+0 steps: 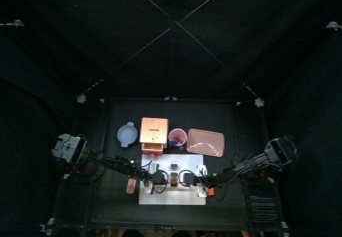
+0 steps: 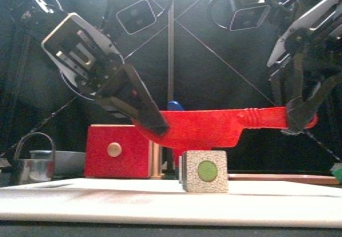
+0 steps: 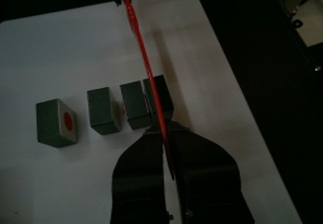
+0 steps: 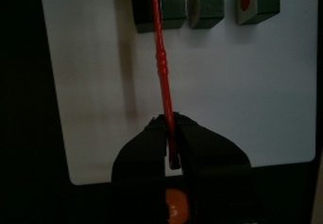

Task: Place sushi on board then cut the sushi with the knife then place the pieces on the plate
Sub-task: Cut the sushi into 4 pieces

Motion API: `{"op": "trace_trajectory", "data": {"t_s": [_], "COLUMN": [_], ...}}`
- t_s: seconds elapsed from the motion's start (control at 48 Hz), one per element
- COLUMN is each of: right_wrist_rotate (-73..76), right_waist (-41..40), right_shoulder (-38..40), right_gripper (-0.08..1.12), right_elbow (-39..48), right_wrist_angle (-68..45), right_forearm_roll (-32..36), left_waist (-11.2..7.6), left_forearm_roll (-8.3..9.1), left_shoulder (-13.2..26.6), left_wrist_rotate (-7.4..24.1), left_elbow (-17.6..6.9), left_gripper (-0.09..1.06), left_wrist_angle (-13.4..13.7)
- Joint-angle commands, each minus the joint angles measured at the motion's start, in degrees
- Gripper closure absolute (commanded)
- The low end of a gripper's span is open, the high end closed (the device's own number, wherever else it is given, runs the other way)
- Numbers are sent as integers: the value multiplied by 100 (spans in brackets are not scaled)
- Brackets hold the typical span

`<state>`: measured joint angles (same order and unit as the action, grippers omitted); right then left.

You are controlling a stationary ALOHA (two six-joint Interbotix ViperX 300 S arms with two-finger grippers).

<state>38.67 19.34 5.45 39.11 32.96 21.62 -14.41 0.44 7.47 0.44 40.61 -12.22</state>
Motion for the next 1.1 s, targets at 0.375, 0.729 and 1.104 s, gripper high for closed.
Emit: {"op": "trace_trajectory", "data": {"t_s": [0.375,0.729,1.104], "right_wrist_rotate": [-53,-53,0], "right_waist": [-70,-79,-105], "right_shoulder": [264,132,97], "right_gripper": [72,72,72], "right_elbow": [-185,-202,-176], "right_wrist_angle": [316,281,229], "right_forearm_roll": [229,229,211], "left_waist": [-97,-79,44], "left_forearm_roll": [114,185,220], "left_shoulder": [-264,-70,-70], "left_wrist_rotate": [35,44,44], "left_elbow": [-220,-220,-193], "left_gripper": [66,66,66], "left_wrist_angle": [-62,-62,-62]}}
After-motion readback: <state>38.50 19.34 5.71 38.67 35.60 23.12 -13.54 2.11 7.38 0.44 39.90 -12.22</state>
